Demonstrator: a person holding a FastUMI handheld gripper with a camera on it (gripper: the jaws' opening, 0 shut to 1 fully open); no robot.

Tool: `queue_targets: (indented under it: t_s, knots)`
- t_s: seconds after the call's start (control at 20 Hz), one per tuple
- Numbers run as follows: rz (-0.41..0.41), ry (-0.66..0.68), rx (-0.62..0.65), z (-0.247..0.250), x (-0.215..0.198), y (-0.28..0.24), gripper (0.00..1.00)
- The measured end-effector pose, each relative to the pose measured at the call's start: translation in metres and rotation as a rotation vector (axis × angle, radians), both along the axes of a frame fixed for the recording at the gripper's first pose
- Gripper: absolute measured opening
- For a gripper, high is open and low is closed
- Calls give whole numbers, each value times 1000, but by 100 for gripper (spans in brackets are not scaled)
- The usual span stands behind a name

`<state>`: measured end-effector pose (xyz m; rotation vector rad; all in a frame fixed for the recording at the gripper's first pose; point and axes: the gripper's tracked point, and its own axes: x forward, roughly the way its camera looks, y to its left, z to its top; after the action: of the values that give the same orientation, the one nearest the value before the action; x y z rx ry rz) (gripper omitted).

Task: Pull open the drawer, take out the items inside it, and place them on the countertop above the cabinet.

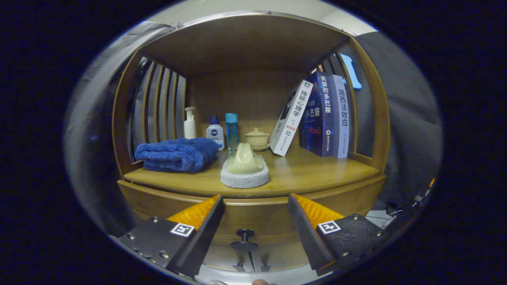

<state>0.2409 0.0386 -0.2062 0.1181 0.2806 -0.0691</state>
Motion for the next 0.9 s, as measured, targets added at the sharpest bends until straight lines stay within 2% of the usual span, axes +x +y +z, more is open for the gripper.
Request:
queue_targets:
  t_s: [0.2,0.4,0.75,0.9]
  knots:
    - [2,-9,-34,-2,1,1,98]
    - [57,-26,-22,11,-8,8,98]
    - [86,-214,-86,121,-65,-30,97]
    - [60,-300,-105,180,-91,-67,97]
